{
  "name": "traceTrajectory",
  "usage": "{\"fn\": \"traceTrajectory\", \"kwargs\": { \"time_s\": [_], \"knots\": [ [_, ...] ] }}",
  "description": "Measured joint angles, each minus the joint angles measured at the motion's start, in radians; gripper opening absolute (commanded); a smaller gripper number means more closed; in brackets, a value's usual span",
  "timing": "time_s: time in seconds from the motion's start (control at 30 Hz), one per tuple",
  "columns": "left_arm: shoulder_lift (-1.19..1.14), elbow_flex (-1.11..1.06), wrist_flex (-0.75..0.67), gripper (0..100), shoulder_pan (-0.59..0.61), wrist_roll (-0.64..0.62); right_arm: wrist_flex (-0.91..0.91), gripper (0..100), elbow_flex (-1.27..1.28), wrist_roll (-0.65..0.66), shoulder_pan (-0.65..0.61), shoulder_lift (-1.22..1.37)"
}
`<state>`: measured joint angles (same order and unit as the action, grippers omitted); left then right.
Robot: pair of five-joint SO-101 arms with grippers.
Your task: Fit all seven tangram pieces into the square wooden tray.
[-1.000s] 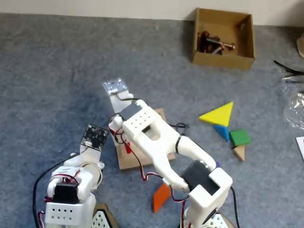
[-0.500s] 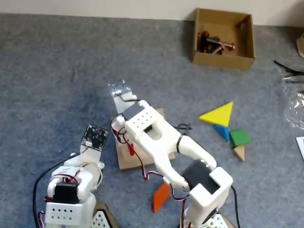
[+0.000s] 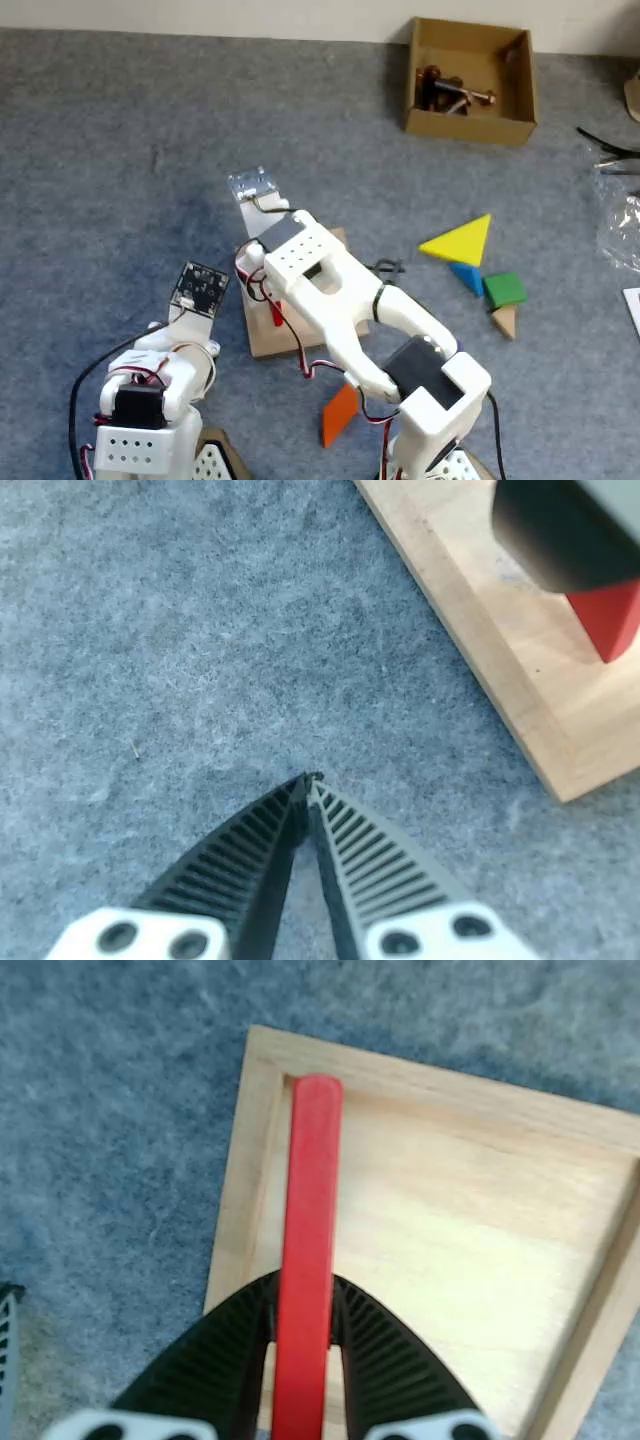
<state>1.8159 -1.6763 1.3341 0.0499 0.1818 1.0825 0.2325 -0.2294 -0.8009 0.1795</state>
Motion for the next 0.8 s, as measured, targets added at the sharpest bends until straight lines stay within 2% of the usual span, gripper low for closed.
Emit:
{"fn": "traceTrajectory", "kwargs": {
  "time_s": [0.27, 0.6, 0.8],
  "knots": [
    [0.0, 0.0, 0.0, 1, 0.012, 0.002, 0.0, 1.0, 0.0, 0.0, 0.0, 0.0],
    [0.0, 0.0, 0.0, 1, 0.259, 0.002, -0.006, 1.0, 0.0, 0.0, 0.0, 0.0],
    [0.0, 0.0, 0.0, 1, 0.281, 0.002, -0.084, 1.0, 0.0, 0.0, 0.0, 0.0]
  ]
}}
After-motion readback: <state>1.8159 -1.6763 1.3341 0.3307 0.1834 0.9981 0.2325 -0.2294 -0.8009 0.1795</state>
